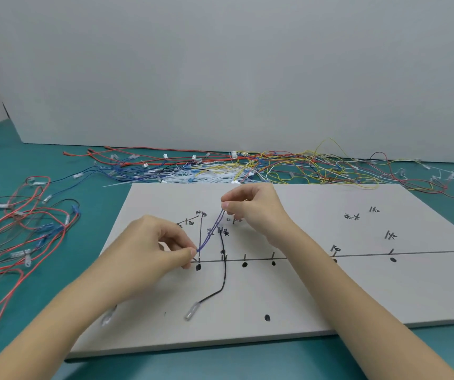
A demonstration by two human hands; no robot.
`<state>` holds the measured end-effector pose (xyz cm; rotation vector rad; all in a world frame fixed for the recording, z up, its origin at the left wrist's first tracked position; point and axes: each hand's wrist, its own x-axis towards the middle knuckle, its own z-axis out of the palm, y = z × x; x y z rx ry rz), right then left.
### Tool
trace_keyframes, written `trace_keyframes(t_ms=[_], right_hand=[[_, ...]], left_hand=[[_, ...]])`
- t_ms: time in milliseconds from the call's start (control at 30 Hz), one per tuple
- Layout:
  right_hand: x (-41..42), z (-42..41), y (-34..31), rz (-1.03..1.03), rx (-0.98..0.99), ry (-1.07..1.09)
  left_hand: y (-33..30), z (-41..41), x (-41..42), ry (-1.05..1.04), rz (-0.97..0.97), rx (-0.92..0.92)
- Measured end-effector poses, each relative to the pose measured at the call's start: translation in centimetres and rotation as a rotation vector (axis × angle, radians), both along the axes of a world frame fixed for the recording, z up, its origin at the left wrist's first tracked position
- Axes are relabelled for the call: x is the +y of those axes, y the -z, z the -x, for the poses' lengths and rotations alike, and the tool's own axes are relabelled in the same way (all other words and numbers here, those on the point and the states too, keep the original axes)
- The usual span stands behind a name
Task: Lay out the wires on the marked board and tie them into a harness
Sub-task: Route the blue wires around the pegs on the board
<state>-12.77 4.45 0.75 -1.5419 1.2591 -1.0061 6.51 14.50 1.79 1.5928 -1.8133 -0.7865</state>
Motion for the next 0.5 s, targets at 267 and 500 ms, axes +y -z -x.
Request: trace_keyframes(t_ms=[267,500], right_hand=[[-1.8,-3.0,0.5,0.071,0.107,-0.057],[-2.6,-3.8,0.8,0.024,0.153,-0.101]], left_hand=[[0.2,-0.3,0.2,0.051,0.035,-0.123],[0.9,-0.3,-0.2,-0.009,0.023,-0.198]])
